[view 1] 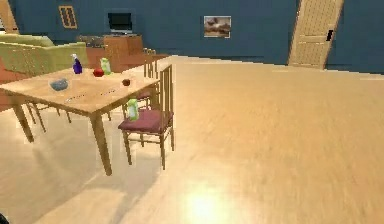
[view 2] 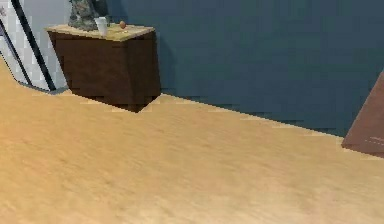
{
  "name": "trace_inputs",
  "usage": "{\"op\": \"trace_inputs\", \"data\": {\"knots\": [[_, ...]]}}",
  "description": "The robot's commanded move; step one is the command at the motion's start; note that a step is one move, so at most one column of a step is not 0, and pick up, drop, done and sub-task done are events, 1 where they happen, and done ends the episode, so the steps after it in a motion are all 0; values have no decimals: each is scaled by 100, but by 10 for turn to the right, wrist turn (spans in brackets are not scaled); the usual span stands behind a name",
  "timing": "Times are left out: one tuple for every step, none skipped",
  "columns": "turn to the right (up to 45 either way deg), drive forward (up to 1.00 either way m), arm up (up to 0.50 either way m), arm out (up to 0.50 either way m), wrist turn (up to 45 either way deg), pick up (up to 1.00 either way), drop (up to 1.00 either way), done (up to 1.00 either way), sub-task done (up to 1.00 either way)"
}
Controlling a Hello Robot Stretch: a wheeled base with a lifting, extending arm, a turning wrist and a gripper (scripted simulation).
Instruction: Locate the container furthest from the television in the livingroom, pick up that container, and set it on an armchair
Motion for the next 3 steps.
{"op": "trace_inputs", "data": {"knots": [[150,0,0,0,0,0,0,0,0],[0,100,0,0,0,0,0,0,0],[0,85,0,0,0,0,0,0,0]]}}
